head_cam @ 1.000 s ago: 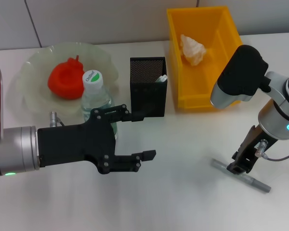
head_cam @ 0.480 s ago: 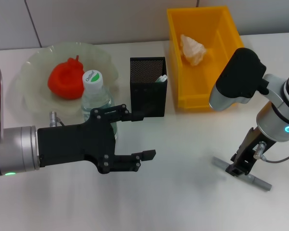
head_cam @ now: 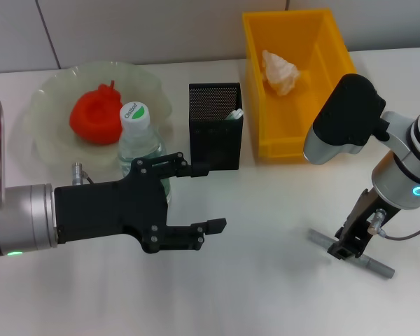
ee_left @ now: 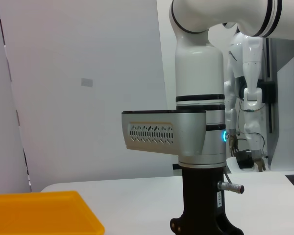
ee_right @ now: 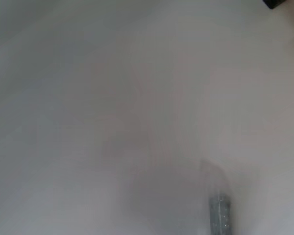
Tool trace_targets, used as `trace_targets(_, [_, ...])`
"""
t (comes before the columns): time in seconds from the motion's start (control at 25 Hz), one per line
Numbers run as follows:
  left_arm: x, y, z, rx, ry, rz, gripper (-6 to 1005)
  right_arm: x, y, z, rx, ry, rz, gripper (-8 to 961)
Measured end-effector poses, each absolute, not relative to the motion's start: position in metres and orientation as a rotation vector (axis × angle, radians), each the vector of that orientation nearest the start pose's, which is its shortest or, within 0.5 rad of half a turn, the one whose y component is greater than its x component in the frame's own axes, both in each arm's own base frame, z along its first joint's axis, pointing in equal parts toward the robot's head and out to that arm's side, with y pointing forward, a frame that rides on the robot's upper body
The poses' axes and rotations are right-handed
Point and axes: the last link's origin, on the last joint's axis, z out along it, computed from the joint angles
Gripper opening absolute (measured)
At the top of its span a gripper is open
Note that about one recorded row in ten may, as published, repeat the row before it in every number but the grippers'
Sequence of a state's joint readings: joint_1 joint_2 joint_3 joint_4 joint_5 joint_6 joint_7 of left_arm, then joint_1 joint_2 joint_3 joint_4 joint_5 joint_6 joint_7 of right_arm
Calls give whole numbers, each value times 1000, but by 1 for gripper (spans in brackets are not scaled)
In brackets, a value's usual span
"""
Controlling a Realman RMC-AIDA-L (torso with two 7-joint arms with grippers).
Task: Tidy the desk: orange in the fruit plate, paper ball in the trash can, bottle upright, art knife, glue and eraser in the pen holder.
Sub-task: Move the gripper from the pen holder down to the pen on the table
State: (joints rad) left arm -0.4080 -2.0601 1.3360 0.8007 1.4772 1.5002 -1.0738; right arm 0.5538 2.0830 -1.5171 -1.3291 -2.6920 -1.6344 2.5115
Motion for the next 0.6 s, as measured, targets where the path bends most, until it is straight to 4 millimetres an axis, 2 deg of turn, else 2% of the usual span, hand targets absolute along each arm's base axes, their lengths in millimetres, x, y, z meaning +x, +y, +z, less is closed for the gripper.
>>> trace_targets(0.6, [-203, 301, -36, -2858, 62, -870, 799, 213, 326, -21, -2641, 866, -835, 262])
